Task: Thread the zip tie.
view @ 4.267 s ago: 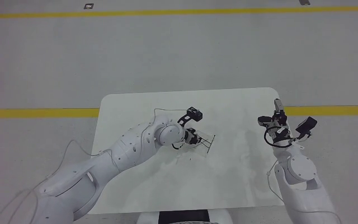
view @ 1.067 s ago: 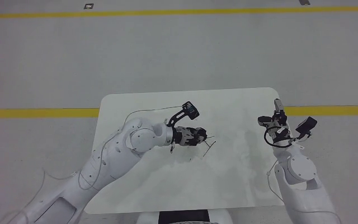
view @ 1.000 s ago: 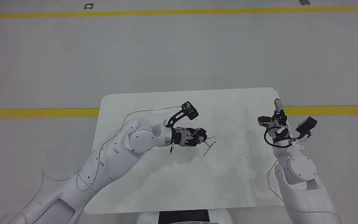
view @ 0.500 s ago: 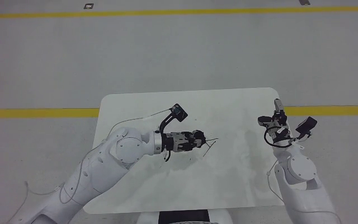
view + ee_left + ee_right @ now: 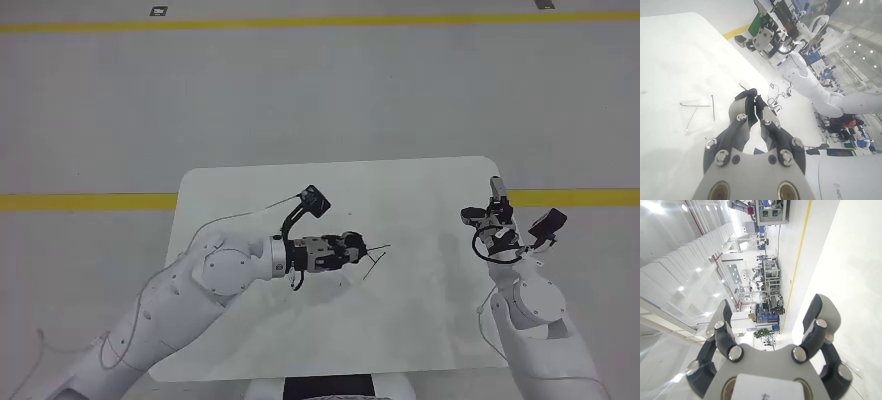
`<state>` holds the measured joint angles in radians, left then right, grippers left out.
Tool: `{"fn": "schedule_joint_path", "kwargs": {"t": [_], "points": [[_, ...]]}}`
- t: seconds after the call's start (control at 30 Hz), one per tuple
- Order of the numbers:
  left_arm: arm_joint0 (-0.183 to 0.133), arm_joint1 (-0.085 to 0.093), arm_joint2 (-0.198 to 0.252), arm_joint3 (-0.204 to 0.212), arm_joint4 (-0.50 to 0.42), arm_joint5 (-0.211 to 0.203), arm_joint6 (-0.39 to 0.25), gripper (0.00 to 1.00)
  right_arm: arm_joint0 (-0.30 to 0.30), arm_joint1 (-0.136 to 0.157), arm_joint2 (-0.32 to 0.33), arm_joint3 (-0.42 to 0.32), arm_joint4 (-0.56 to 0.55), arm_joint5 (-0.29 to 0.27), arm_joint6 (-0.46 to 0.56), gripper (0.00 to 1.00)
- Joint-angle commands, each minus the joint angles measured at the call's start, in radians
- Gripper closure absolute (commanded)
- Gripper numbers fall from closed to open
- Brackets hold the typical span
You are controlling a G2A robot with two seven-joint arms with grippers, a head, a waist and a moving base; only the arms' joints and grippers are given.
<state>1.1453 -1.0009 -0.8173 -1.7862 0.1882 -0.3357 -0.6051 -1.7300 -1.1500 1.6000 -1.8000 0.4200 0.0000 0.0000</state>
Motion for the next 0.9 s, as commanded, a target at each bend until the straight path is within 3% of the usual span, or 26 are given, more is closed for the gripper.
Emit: {"fn": "schedule_joint_path", "kwargs": {"t": [0.0, 0.13, 0.37, 0.47, 0.5, 0.67, 0.87], "points": [[0.012, 0.004, -0.019, 0.006, -0.018, -0.004, 0.013, 1.00, 0.000, 0.000, 0.000, 0.000, 0.000, 0.000, 0.000, 0.00], [0.055, 0.027, -0.099, -0.001, -0.029, -0.004, 0.016, 1.00, 0.000, 0.000, 0.000, 0.000, 0.000, 0.000, 0.000, 0.00], [0.172, 0.077, -0.286, -0.050, -0.069, -0.004, 0.014, 1.00, 0.000, 0.000, 0.000, 0.000, 0.000, 0.000, 0.000, 0.00], [0.223, 0.094, -0.367, -0.075, -0.129, -0.004, 0.008, 1.00, 0.000, 0.000, 0.000, 0.000, 0.000, 0.000, 0.000, 0.00], [0.243, 0.099, -0.398, -0.095, -0.196, -0.004, 0.005, 1.00, 0.000, 0.000, 0.000, 0.000, 0.000, 0.000, 0.000, 0.00], [0.313, 0.113, -0.553, -0.137, -0.355, -0.004, -0.061, 1.00, 0.000, 0.000, 0.000, 0.000, 0.000, 0.000, 0.000, 0.00], [0.369, 0.106, -0.718, -0.123, -0.475, -0.004, -0.205, 1.00, 0.000, 0.000, 0.000, 0.000, 0.000, 0.000, 0.000, 0.00]]}}
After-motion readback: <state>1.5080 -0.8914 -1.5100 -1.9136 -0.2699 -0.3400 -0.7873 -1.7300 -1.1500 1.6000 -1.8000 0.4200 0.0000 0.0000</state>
